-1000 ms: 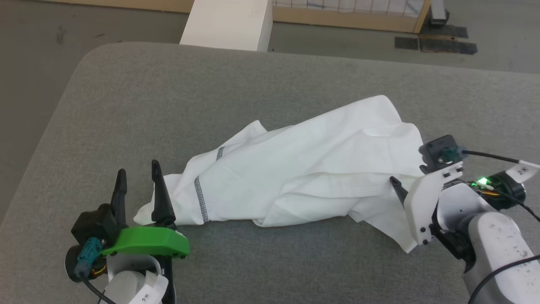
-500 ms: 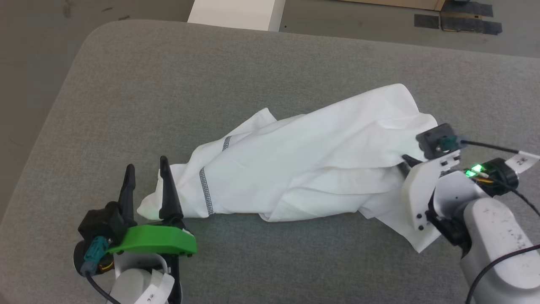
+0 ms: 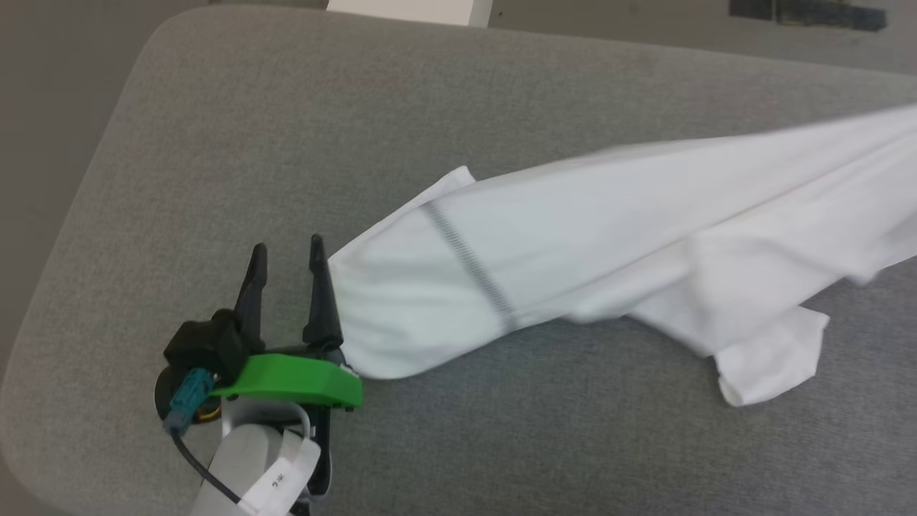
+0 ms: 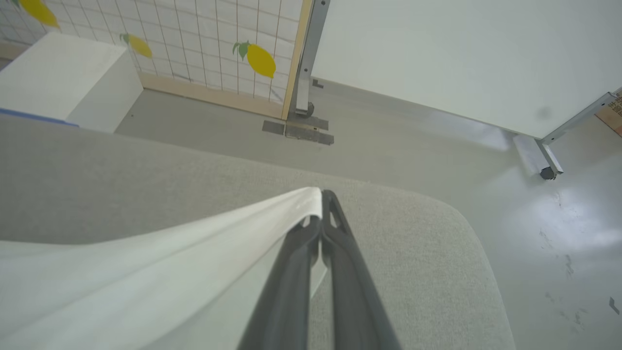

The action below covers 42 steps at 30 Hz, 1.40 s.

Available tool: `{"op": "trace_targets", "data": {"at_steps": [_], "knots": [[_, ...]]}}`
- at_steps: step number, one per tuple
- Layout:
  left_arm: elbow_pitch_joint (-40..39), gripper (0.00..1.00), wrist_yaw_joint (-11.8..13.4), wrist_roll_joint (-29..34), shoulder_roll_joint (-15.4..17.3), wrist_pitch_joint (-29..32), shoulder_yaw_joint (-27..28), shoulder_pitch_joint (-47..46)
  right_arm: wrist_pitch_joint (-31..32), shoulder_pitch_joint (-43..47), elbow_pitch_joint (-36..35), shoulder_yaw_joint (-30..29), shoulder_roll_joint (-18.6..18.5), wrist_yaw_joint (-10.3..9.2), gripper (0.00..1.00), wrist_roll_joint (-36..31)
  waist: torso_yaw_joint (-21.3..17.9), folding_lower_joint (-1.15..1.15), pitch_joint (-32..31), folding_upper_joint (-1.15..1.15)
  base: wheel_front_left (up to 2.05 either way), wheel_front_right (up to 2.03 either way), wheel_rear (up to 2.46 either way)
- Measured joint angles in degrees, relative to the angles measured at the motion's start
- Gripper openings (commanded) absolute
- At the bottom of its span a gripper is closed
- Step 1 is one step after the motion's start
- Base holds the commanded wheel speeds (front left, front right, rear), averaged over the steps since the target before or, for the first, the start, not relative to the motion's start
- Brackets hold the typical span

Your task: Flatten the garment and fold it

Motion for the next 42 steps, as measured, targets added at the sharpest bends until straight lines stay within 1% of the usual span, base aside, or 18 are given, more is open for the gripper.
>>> {"op": "trace_targets", "data": {"at_steps": [2,4,6,9,10,11,14,17,20,23,26,29,31,34,37,39,40,42], "knots": [[0.3,1.00,-0.2,0.0,-0.1,0.0,-0.9,-1.3,-1.6,-5.5,1.6,-4.8,-0.7,-0.01,0.00,-3.0,0.9,0.00,1.1,0.00,0.00,0.00,0.00],[0.5,1.00,-0.3,-0.1,-0.1,0.0,-1.6,-2.2,-3.2,-10.1,2.8,-7.1,-1.2,-0.01,0.00,-6.1,1.8,0.00,2.1,0.00,0.00,0.00,0.00],[0.8,1.00,-0.2,-0.4,-0.1,0.0,-2.3,-2.7,-3.4,-13.3,4.6,-7.6,-1.2,-0.01,0.00,-8.8,2.8,0.00,3.2,0.00,0.00,0.00,0.00],[1.1,1.00,0.2,-0.8,-0.1,0.0,-2.9,-2.8,-3.2,-13.8,8.5,-6.5,0.1,-0.01,0.00,-10.1,3.8,0.00,4.5,0.00,0.00,0.00,0.00],[1.2,1.00,0.2,-1.0,-0.1,0.0,-3.0,-2.8,-3.1,-13.6,9.7,-6.4,0.8,-0.01,0.21,-10.1,4.1,0.01,4.8,0.00,0.00,0.00,0.00],[1.5,1.00,0.4,-1.1,-0.2,0.0,-3.2,-2.8,-2.7,-13.1,11.2,-6.3,1.7,-0.01,1.00,-10.0,4.4,0.01,4.9,0.00,0.00,0.00,0.00],[2.3,1.00,0.6,-1.2,-0.2,0.0,-3.6,-2.8,-3.2,-10.4,13.2,-6.0,3.2,-0.01,1.00,-8.9,4.6,0.01,4.5,0.00,0.00,0.00,0.00],[3.2,1.00,0.6,-1.1,-0.2,0.0,-3.6,-2.8,-7.2,-8.7,12.2,-8.3,4.0,-0.01,1.00,-6.4,4.6,0.01,3.4,0.00,0.00,0.00,0.00],[4.4,1.00,0.1,-0.9,-0.2,0.0,-3.1,-2.2,-12.7,-5.4,8.2,-9.5,6.6,-0.03,1.00,-3.1,4.3,0.01,1.7,0.00,0.00,0.00,0.00],[5.6,1.00,-0.5,-0.6,-0.2,0.0,-2.5,-1.2,-17.2,0.8,3.1,-10.6,12.0,-0.02,1.00,3.0,3.4,0.00,-0.6,0.00,0.00,0.00,0.00],[6.5,1.00,-0.9,-0.5,-0.1,0.0,-1.9,0.0,-20.4,8.4,-3.0,-10.2,16.4,0.00,1.00,7.5,2.0,0.00,-3.0,0.00,0.00,0.00,0.00],[7.3,1.00,-1.3,-0.5,-0.1,0.0,-1.9,0.5,-22.2,16.7,-8.5,-10.0,19.6,-0.02,1.00,10.2,0.2,0.00,-5.2,0.00,0.00,0.00,0.00],[8.1,1.00,-1.4,-0.5,-0.1,0.1,-2.0,0.5,-22.8,22.0,-11.3,-9.6,21.6,-0.02,1.00,10.7,-0.9,0.00,-6.4,0.00,0.00,0.00,0.00],[8.9,1.00,-1.4,-0.9,0.0,1.6,-2.3,1.0,-23.0,28.5,-14.3,-9.4,24.4,-0.02,1.00,11.7,-2.8,0.00,-7.9,0.00,0.00,0.00,0.00],[10.3,1.00,-1.3,-2.2,-0.1,5.4,-3.1,1.5,-22.8,33.1,-16.0,-9.2,25.7,-0.02,1.00,12.1,-4.5,0.00,-9.3,0.00,0.00,0.00,0.00],[11.8,1.00,-0.4,-3.5,-0.1,10.5,-4.6,1.4,-22.7,34.9,-16.6,-9.3,26.0,-0.02,1.00,12.2,-5.5,0.00,-10.2,0.00,0.00,0.00,0.00],[12.6,1.00,0.8,-4.4,-0.2,13.6,-4.9,1.2,-22.6,35.4,-16.9,-9.3,26.1,-0.02,1.00,12.5,-6.0,-0.01,-10.5,0.00,0.00,0.00,0.00],[15.1,1.00,3.2,-5.0,-0.2,22.3,-6.7,0.0,-22.6,35.5,-17.2,-9.3,26.2,-0.03,1.00,12.5,-6.9,0.00,-11.0,0.00,0.00,0.00,0.00]]}}
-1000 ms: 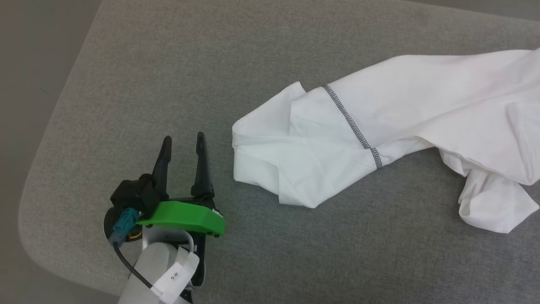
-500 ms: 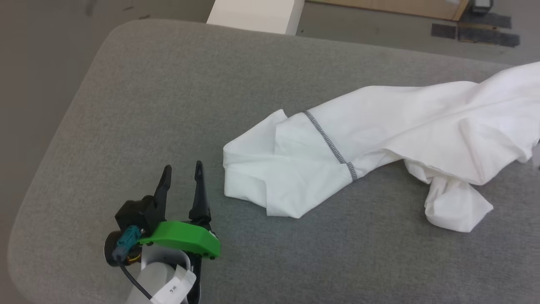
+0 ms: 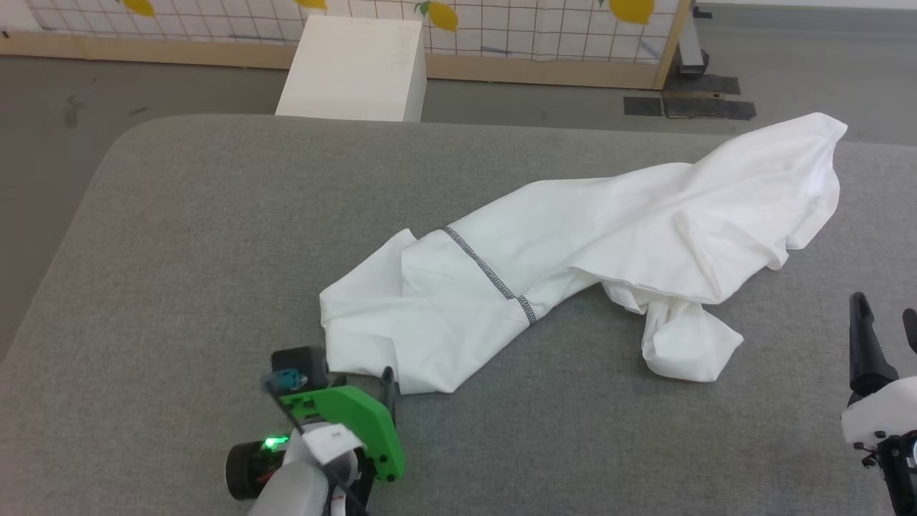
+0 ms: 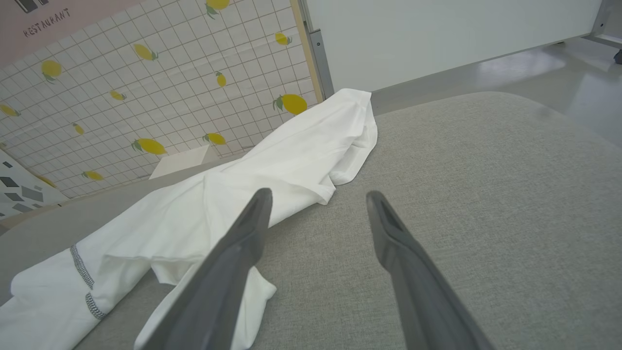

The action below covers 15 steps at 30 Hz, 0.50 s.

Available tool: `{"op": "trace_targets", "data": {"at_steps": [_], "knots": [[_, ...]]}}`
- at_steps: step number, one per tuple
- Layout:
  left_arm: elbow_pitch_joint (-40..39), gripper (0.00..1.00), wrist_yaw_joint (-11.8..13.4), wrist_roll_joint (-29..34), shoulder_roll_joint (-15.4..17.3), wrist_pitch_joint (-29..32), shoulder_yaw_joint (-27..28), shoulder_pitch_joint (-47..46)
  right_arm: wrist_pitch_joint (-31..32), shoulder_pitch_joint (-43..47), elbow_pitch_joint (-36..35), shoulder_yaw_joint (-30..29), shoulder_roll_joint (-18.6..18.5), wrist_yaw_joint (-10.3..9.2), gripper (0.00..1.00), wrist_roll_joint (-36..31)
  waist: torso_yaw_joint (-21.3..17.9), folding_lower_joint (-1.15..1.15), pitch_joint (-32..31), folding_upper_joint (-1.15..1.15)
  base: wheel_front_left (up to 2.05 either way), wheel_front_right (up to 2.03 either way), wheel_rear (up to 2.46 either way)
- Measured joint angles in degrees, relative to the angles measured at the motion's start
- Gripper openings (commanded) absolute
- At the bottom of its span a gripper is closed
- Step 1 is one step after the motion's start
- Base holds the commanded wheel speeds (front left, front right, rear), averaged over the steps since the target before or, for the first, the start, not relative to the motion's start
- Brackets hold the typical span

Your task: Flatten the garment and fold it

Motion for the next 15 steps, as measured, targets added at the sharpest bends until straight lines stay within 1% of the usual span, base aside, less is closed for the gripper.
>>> {"op": "trace_targets", "data": {"at_steps": [3,6,8,13,14,15], "knots": [[2.4,1.00,2.8,-0.4,0.0,10.3,-2.5,-3.4,0.0,0.0,-0.2,0.4,0.0,0.01,1.00,0.3,-1.1,0.00,-0.3,0.00,0.00,0.00,0.00],[4.1,1.00,4.4,0.6,0.0,16.9,-4.1,-7.8,-0.2,-0.1,-0.2,1.2,0.0,0.01,1.00,0.6,-2.1,0.00,-0.1,0.00,0.00,0.00,0.00],[4.6,1.00,4.4,0.5,0.0,19.1,-4.7,-9.9,-0.3,-0.2,-0.2,1.5,0.0,0.01,1.00,0.7,-2.6,0.00,0.4,0.00,0.00,0.00,0.00],[6.4,1.00,3.0,0.5,0.0,26.0,-8.1,-11.8,-0.8,-0.3,0.1,1.7,0.1,0.01,1.00,0.7,-3.9,0.00,1.8,0.00,0.00,0.00,0.00],[6.5,0.67,2.9,0.4,0.1,26.9,-8.3,-12.1,-1.0,-0.3,0.2,1.7,0.1,0.01,1.00,0.7,-4.1,0.00,2.1,0.00,0.00,0.00,0.00],[6.6,0.24,2.6,0.4,0.3,27.2,-8.3,-12.4,-1.2,-0.3,0.3,1.8,0.1,0.01,1.00,0.7,-4.3,0.00,2.4,0.00,0.00,0.00,0.00]]}}
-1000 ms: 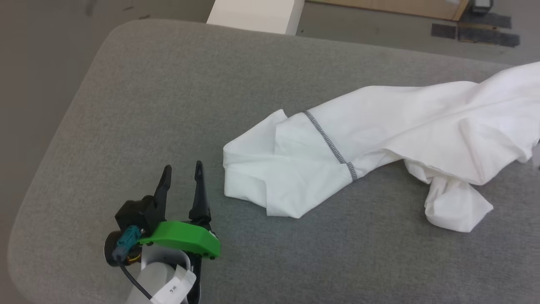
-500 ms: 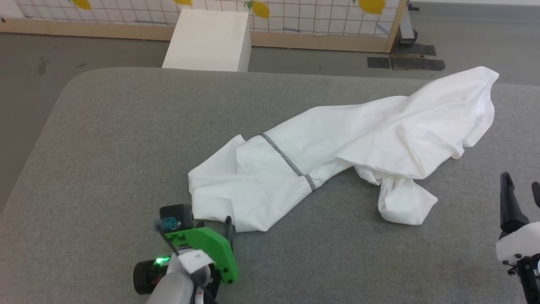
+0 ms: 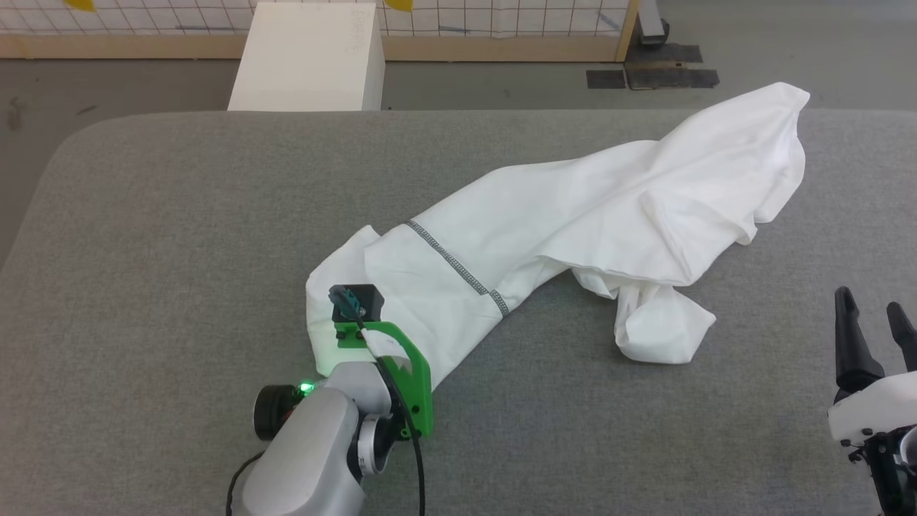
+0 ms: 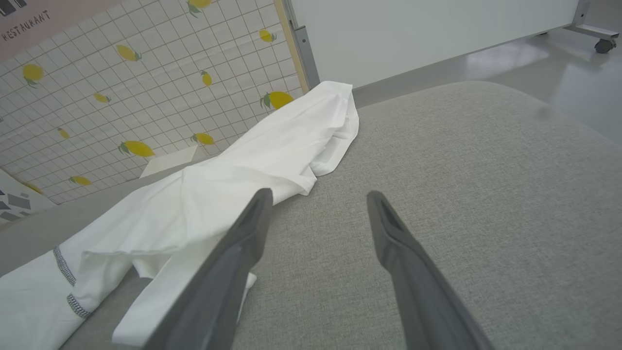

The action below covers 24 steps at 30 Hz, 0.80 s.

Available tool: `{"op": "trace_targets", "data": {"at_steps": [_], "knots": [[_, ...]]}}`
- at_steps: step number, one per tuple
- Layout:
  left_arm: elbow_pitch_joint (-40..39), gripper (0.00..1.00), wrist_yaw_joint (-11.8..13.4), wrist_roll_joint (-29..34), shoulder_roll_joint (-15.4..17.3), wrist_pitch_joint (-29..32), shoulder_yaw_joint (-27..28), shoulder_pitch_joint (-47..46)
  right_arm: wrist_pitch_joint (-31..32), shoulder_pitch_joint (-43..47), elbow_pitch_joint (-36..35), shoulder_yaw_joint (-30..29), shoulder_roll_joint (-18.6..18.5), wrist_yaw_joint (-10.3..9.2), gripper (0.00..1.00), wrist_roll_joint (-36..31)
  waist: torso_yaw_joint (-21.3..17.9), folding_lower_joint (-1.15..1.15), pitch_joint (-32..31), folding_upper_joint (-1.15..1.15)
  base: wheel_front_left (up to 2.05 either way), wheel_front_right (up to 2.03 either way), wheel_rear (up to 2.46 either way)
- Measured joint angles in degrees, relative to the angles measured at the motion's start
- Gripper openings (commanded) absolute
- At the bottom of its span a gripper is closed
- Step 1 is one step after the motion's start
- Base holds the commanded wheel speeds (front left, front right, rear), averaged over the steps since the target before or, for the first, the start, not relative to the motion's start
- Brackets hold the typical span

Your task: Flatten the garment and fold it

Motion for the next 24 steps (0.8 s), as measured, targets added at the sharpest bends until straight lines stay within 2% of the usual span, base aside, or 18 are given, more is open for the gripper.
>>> {"op": "trace_targets", "data": {"at_steps": [1,6,12,15,19,24], "knots": [[0.1,0.00,-0.2,0.0,0.0,0.0,0.0,-0.1,-0.1,0.0,0.1,0.0,0.0,0.00,1.00,0.0,-0.1,0.00,0.3,0.00,0.00,0.00,0.00],[-0.5,0.00,-1.4,-3.4,-0.3,-2.7,1.3,-0.1,-0.7,0.0,0.6,-0.4,0.0,0.00,1.00,0.3,-0.2,0.00,1.1,0.00,0.00,0.00,0.00],[-7.1,0.00,-1.6,-10.4,-0.5,-12.7,9.2,0.3,-1.0,0.0,0.9,-0.5,0.0,0.00,1.00,0.3,1.5,0.00,0.5,0.00,0.00,0.00,0.00],[-12.1,0.00,-0.4,-11.2,0.5,-15.7,13.3,0.4,-1.0,0.0,1.1,-0.3,0.0,0.00,1.00,0.3,2.7,0.00,0.0,0.00,0.00,0.00,0.00],[-18.1,0.00,2.9,-11.7,4.3,-16.3,18.5,4.2,-0.9,0.1,1.2,0.0,0.0,0.00,1.00,0.3,4.2,0.00,-0.9,0.00,0.00,0.00,0.00],[-19.5,0.00,7.6,-12.0,6.5,-15.0,21.7,13.1,0.6,0.4,1.2,0.4,0.0,0.00,1.00,-0.6,5.7,0.00,-1.7,0.00,0.00,0.00,0.00]]}}
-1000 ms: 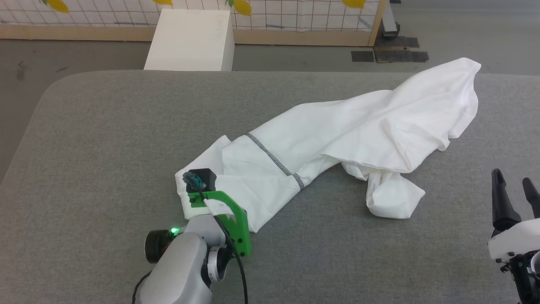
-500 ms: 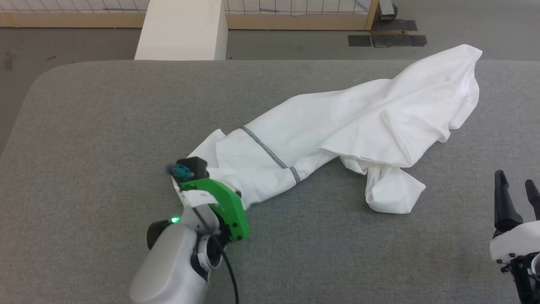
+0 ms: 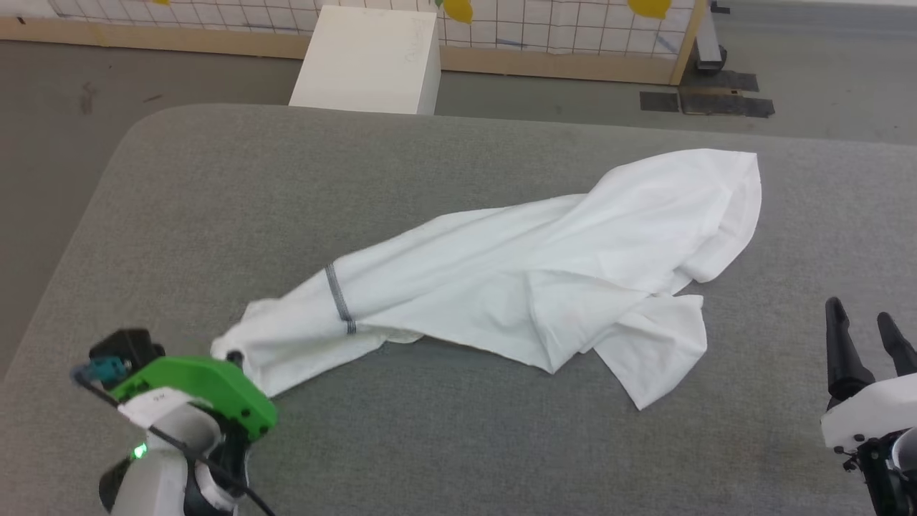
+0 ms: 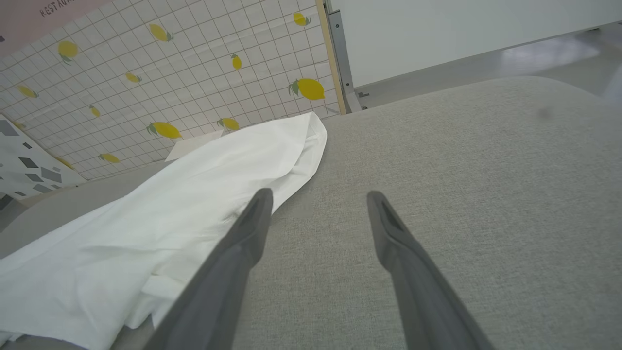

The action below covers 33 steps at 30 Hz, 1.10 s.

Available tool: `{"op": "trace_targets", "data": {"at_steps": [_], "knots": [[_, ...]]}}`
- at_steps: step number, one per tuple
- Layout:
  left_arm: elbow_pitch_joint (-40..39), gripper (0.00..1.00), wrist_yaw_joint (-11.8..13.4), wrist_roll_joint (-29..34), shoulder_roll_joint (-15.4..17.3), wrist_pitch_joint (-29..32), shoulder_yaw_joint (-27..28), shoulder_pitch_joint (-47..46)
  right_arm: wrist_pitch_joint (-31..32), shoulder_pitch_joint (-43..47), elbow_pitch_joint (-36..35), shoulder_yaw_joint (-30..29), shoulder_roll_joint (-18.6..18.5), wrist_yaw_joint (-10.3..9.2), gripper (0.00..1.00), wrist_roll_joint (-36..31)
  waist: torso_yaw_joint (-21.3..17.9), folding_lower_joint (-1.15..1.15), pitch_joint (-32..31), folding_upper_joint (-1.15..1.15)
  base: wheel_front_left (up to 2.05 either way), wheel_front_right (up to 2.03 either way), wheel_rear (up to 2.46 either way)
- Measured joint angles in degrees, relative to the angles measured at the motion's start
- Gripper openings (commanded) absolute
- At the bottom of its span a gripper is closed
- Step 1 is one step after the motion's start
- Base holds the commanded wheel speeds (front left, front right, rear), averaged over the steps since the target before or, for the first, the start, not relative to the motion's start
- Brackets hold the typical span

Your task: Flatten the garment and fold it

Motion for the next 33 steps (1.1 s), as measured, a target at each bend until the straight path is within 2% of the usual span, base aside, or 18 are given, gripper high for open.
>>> {"op": "trace_targets", "data": {"at_steps": [3,4,5,8,11,15,16,17,21,22,26,30,31,32,33], "knots": [[1.5,0.00,0.9,-0.6,-0.5,0.7,0.2,3.5,1.0,0.8,0.0,0.6,0.0,0.00,1.00,-0.2,0.6,0.00,-0.4,0.00,0.00,0.00,0.00],[1.6,0.36,0.9,-1.4,-1.1,0.2,0.7,4.2,1.3,1.1,-0.1,1.0,0.0,0.00,1.00,-0.3,0.7,0.00,-0.5,0.00,0.00,0.00,0.00],[1.5,1.00,0.5,-2.0,-1.7,-0.8,1.0,4.3,1.5,1.2,-0.2,1.3,0.0,0.00,1.00,-0.5,0.7,0.00,-0.6,0.00,0.00,0.00,0.00],[-0.9,1.00,-1.7,-1.9,-2.5,-5.7,1.2,4.2,2.6,1.2,-1.2,3.4,0.0,-0.01,1.00,-1.6,0.9,0.00,-1.1,0.00,0.00,0.00,0.00],[-3.2,1.00,-4.2,1.3,-1.1,-12.8,0.7,4.2,6.0,1.2,-1.9,7.3,0.0,0.00,1.00,-3.6,0.8,0.00,-1.3,0.00,0.00,0.00,0.00],[-5.2,1.00,-6.5,7.6,0.6,-23.9,-1.0,4.2,14.4,0.6,-1.3,13.0,-0.4,0.00,1.00,-6.7,0.7,0.00,-1.0,0.00,0.00,0.00,0.00],[-5.5,1.00,-7.1,10.8,0.9,-28.4,-2.4,4.3,18.3,-0.8,-0.4,14.6,-1.2,0.00,1.00,-8.1,0.8,0.00,-0.7,0.00,0.00,0.00,0.00],[-5.5,1.00,-7.3,11.5,0.9,-30.3,-3.0,4.3,21.0,-1.9,0.5,15.4,-2.0,0.00,1.00,-9.3,0.9,0.00,-0.5,0.00,0.00,0.00,0.00],[-5.1,1.00,-7.8,14.2,0.1,-33.4,-4.4,4.3,27.5,-6.3,3.7,17.9,-4.0,0.00,1.00,-12.4,1.6,0.00,0.7,0.00,0.00,0.00,0.00],[-4.8,1.00,-8.2,14.6,-1.2,-34.0,-5.1,4.2,30.1,-9.0,6.9,20.4,-5.0,0.01,1.00,-13.3,2.2,0.00,1.8,0.00,0.00,0.00,0.00],[-4.2,1.00,-8.5,16.0,-2.6,-34.2,-5.1,3.8,31.5,-11.1,12.8,23.3,-5.7,0.00,1.00,-14.1,3.4,0.00,3.9,0.00,0.00,0.00,0.00],[-3.6,1.00,-8.6,16.1,-3.3,-34.3,-4.5,3.3,30.8,-12.7,14.5,24.4,-6.2,-0.01,1.00,-13.5,4.3,0.00,5.1,0.00,0.00,0.00,0.00],[-3.6,1.00,-8.7,16.2,-3.4,-34.3,-4.2,3.3,30.3,-13.1,14.8,24.7,-6.4,-0.02,0.40,-13.0,4.4,0.00,5.3,0.00,0.00,0.00,0.00],[-3.8,1.00,-8.7,16.4,-3.6,-34.3,-3.7,3.3,29.4,-13.4,14.8,24.9,-6.6,-0.01,0.00,-12.1,4.4,0.00,5.5,0.00,0.00,0.00,0.00],[-3.7,1.00,-8.8,16.6,-3.6,-34.3,-3.5,3.3,28.9,-13.4,14.9,24.9,-6.8,-0.01,0.00,-11.0,4.3,0.00,5.6,0.00,0.00,0.00,0.00]]}}
